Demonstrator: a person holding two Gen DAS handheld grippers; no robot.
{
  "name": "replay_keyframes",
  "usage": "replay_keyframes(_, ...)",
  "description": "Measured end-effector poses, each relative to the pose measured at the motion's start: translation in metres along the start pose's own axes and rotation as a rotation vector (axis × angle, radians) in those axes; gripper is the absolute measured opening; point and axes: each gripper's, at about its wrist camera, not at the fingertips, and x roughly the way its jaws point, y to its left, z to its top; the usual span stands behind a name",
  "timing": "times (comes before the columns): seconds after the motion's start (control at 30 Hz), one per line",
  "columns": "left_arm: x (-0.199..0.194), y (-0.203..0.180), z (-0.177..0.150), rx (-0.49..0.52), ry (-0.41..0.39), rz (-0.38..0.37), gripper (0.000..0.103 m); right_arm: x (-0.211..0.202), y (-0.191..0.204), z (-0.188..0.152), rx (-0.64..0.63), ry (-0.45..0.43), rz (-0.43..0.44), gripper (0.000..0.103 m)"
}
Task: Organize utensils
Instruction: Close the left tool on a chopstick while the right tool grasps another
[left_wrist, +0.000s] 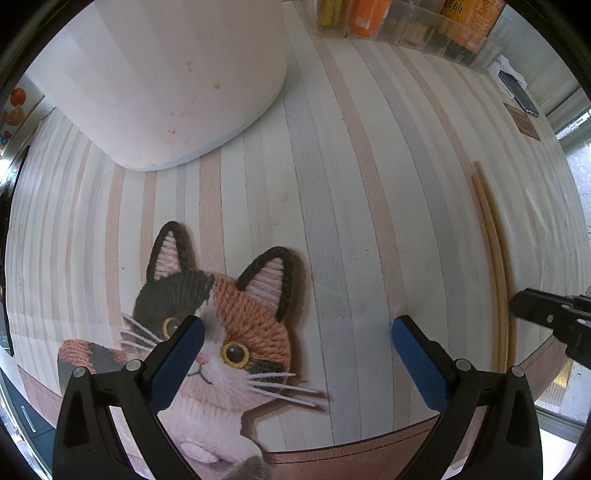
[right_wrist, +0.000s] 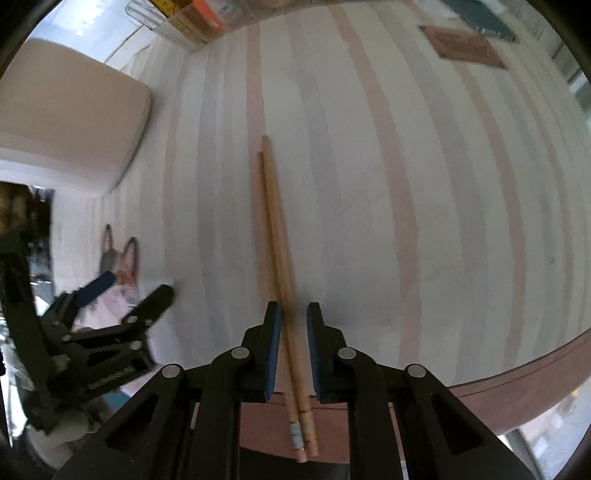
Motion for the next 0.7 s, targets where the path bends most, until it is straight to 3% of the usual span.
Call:
replay_keyframes(0.1, -0.005, -0.003, 0.004, 0.0, -0.001, 0.0, 0.103, -0.006, -0.009, -0.002, 0.014, -0.029, -0.078, 0.014)
replay_keyframes(0.23, -0.009, -0.005, 0.003, -0.007, -0.023, 0.0, 0.103, -0.01, -0.012, -0.002, 0.03, -0.041, -0.056, 0.018)
replay_keyframes(0.37, -0.01, -0.007, 0.005, -0.008, -0.022, 0.001, 0.103, -0.003, -0.008, -0.002, -0.022, -0.017, -0.116, 0.017)
replay_keyframes(0.43, -0.01, -0.008, 0.007, -0.014, 0.004, 0.002, 0.103, -0.002, -0.001, -0.003, -0.04, -0.018, -0.138, 0.007)
replay_keyframes(0.5, -0.009, -0.011, 0.01, -0.046, 0.041, 0.002, 0.102, 0.002, 0.008, -0.005, -0.031, -0.034, -0.141, 0.007)
replay_keyframes(0.57, -0.016, -0.022, 0.011, -0.066, 0.04, -0.033, 0.092, -0.001, 0.005, -0.009, 0.001, -0.05, -0.152, 0.007)
replay_keyframes(0.67, -0.025, -0.05, 0.014, -0.049, 0.057, -0.094, 0.085, -0.009, -0.018, -0.017, 0.071, -0.062, -0.151, 0.007)
replay_keyframes(0.7, -0.027, -0.062, 0.014, -0.038, 0.064, -0.121, 0.078, -0.01, -0.024, -0.019, 0.086, -0.063, -0.152, 0.007)
